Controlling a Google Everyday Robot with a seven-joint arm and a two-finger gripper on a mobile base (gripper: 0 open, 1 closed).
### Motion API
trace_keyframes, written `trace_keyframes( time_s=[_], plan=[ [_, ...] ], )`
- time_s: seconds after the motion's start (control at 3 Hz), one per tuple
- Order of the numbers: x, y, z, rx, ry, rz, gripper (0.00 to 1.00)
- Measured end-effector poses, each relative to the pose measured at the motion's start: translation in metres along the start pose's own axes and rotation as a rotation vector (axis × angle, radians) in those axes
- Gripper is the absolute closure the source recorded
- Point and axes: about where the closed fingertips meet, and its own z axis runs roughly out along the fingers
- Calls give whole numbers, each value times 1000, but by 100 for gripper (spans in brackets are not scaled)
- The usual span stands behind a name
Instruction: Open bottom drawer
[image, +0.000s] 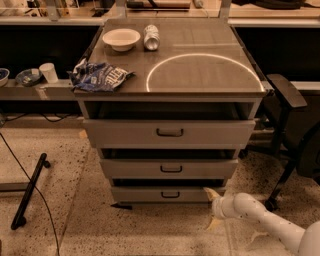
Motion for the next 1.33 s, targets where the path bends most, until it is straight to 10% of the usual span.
trace_keyframes(
  time_s=[1.33],
  plan=[
    [37,-55,8,25,178,50,0]
  ],
)
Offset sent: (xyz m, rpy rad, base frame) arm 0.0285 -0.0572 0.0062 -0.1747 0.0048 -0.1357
